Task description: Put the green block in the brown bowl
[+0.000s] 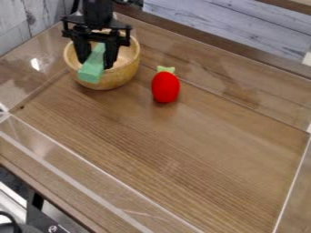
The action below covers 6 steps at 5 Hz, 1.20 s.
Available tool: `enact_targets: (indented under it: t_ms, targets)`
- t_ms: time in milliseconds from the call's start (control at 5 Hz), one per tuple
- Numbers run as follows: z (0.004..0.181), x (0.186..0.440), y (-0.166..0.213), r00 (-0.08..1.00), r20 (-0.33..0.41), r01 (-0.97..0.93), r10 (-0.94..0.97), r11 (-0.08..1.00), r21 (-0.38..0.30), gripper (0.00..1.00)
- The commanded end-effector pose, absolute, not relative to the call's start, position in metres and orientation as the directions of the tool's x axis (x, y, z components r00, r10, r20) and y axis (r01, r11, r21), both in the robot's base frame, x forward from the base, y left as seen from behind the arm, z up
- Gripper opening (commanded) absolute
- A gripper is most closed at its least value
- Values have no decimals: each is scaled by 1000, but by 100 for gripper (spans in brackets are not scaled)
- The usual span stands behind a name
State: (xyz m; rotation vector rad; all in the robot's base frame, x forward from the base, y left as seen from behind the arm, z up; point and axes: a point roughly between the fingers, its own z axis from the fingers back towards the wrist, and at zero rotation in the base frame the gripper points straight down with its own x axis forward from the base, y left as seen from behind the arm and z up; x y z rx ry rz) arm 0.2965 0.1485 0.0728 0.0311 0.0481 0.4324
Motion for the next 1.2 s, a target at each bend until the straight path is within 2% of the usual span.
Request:
enact_targets:
  t_ms: [0, 200, 400, 800, 1000]
  targets:
    - [80, 311, 160, 878, 27, -478, 478, 878, 32, 0]
    - [77, 322, 172, 889, 24, -458, 457, 889, 27, 0]
    - [75, 329, 180, 900, 19, -435, 435, 900, 18, 100]
    - [65, 354, 172, 878, 6, -478, 478, 878, -15, 100]
    - [74, 350, 188, 862, -1, -508, 508, 861, -27, 100]
